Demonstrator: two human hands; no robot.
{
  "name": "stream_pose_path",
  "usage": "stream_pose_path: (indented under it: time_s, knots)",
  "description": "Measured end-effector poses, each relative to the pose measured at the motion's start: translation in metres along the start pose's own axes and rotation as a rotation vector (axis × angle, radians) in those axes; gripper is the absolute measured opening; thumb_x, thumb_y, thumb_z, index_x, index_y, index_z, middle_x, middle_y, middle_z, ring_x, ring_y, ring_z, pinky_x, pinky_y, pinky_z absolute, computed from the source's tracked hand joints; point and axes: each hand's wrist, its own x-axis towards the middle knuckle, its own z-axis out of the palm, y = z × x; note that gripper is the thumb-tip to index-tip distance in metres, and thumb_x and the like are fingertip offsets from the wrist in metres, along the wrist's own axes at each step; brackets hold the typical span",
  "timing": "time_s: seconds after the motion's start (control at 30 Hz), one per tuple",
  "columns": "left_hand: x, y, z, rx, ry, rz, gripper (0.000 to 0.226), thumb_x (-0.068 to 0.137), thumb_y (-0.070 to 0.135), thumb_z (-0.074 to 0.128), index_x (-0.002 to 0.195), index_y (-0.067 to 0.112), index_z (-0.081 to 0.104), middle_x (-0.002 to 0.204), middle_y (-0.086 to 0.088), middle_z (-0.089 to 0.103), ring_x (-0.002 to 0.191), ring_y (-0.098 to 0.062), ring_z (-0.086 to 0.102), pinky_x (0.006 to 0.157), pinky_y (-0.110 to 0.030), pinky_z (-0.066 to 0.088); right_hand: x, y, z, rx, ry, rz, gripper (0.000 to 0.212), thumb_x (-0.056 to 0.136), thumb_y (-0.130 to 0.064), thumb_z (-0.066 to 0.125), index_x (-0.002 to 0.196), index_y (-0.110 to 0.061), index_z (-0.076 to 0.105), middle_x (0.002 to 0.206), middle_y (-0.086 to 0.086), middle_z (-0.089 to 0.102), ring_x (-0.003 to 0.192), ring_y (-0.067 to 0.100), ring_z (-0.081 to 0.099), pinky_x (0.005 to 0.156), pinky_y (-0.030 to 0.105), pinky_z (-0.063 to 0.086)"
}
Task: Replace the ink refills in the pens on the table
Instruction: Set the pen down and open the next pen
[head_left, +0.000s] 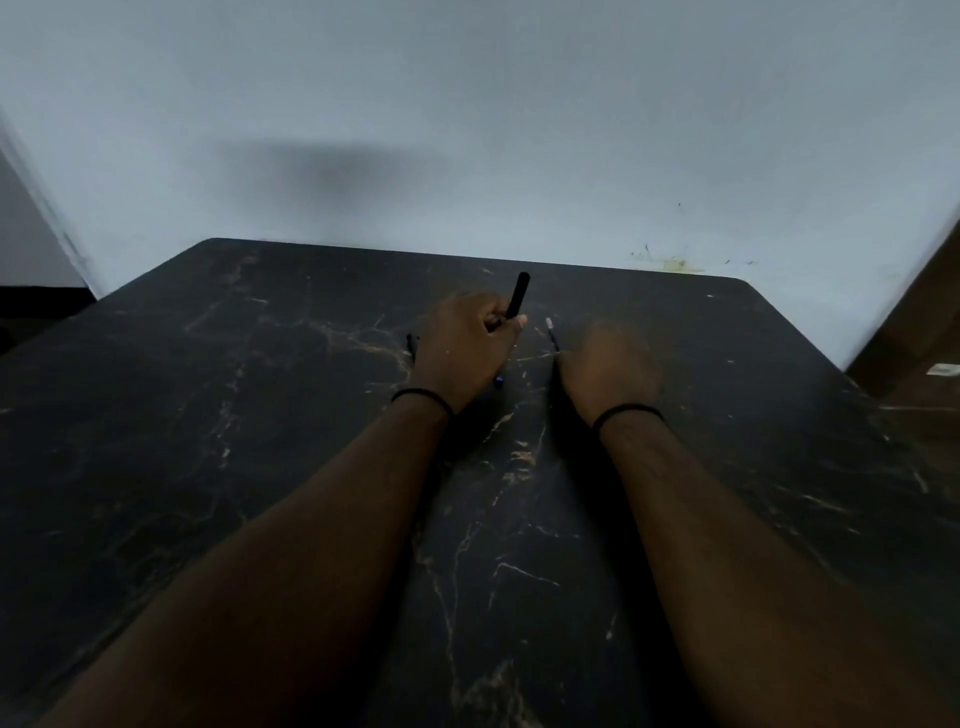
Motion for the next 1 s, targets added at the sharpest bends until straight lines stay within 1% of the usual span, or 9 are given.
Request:
stream_pose_path:
  time_s: [0.13, 0.3, 0.47, 0.6, 0.7, 0.77, 0.87, 0.93, 1.0]
  knots:
    - [0.001, -0.001, 0.001, -0.014, -0.009, -0.027, 0.02, 0.085, 0.035, 0.07, 0.08, 0.015, 0.072, 0.067, 0.003, 0.064, 0.063, -0.015, 0.059, 0.063, -0.038, 0.054, -0.002, -0.004, -0.001, -0.076, -0.014, -0.048, 0.036, 0.092, -0.037, 0.061, 0.113, -0.009, 0.066, 0.118, 0.014, 0.066, 0.109, 0.035, 0.063, 0.09, 0.043, 0.054]
    - [0.002, -0.003, 0.0, -0.007, -0.01, -0.03, 0.021, 0.085, 0.034, 0.07, 0.083, 0.014, 0.074, 0.07, -0.001, 0.067, 0.067, -0.018, 0.062, 0.065, -0.04, 0.055, -0.004, -0.008, 0.001, -0.166, -0.006, -0.112, 0.038, 0.094, -0.039, 0.059, 0.118, -0.01, 0.066, 0.122, 0.015, 0.066, 0.112, 0.036, 0.063, 0.092, 0.043, 0.051]
    - [0.002, -0.003, -0.001, -0.001, 0.001, -0.031, 0.019, 0.085, 0.032, 0.071, 0.085, 0.013, 0.074, 0.072, -0.001, 0.068, 0.068, -0.017, 0.062, 0.066, -0.04, 0.055, -0.004, -0.012, -0.001, -0.139, -0.005, -0.14, 0.031, 0.094, -0.033, 0.061, 0.113, -0.009, 0.068, 0.118, 0.015, 0.068, 0.109, 0.036, 0.065, 0.09, 0.042, 0.051]
    - [0.003, -0.004, -0.001, 0.008, -0.004, -0.031, 0.02, 0.086, 0.033, 0.07, 0.083, 0.013, 0.074, 0.069, -0.001, 0.066, 0.065, -0.017, 0.061, 0.064, -0.04, 0.054, -0.003, -0.011, 0.003, -0.053, 0.05, -0.171, 0.026, 0.096, -0.022, 0.058, 0.114, -0.004, 0.063, 0.116, 0.018, 0.066, 0.107, 0.037, 0.064, 0.09, 0.042, 0.052]
    - [0.003, -0.005, -0.002, 0.011, 0.007, -0.019, 0.02, 0.086, 0.032, 0.07, 0.082, 0.013, 0.073, 0.066, 0.002, 0.063, 0.063, -0.015, 0.058, 0.062, -0.036, 0.053, 0.001, -0.01, 0.006, 0.016, 0.037, -0.127, 0.026, 0.095, -0.021, 0.057, 0.118, -0.009, 0.057, 0.117, 0.016, 0.065, 0.109, 0.036, 0.062, 0.094, 0.046, 0.051]
    - [0.003, -0.006, -0.002, 0.02, 0.011, -0.014, 0.02, 0.086, 0.032, 0.069, 0.078, 0.014, 0.072, 0.061, 0.006, 0.058, 0.059, -0.011, 0.054, 0.057, -0.031, 0.049, 0.002, -0.011, 0.007, 0.078, 0.069, -0.128, 0.017, 0.097, -0.021, 0.052, 0.109, -0.014, 0.062, 0.11, 0.013, 0.068, 0.103, 0.035, 0.063, 0.091, 0.043, 0.051]
    - [0.005, -0.009, -0.001, 0.032, 0.012, -0.028, 0.018, 0.086, 0.034, 0.069, 0.078, 0.018, 0.072, 0.056, 0.011, 0.052, 0.055, -0.003, 0.05, 0.054, -0.023, 0.039, 0.001, -0.013, 0.008, 0.205, 0.13, -0.128, 0.022, 0.099, -0.026, 0.047, 0.101, -0.018, 0.067, 0.101, 0.009, 0.07, 0.095, 0.032, 0.065, 0.083, 0.038, 0.051]
    - [0.005, -0.011, -0.001, 0.045, 0.017, -0.043, 0.018, 0.085, 0.035, 0.068, 0.076, 0.02, 0.07, 0.055, 0.012, 0.052, 0.053, -0.002, 0.049, 0.052, -0.023, 0.038, 0.001, -0.014, 0.008, 0.325, 0.175, -0.117, 0.024, 0.097, -0.037, 0.055, 0.101, -0.018, 0.069, 0.098, 0.005, 0.071, 0.091, 0.026, 0.066, 0.08, 0.037, 0.053]
    - [0.006, -0.012, -0.002, 0.062, 0.037, -0.077, 0.022, 0.085, 0.035, 0.068, 0.066, 0.025, 0.062, 0.054, 0.012, 0.051, 0.05, 0.0, 0.048, 0.049, -0.022, 0.036, 0.001, -0.016, 0.006, 0.38, 0.248, -0.148, 0.029, 0.09, -0.043, 0.067, 0.102, -0.018, 0.07, 0.095, 0.002, 0.071, 0.088, 0.022, 0.066, 0.078, 0.037, 0.055]
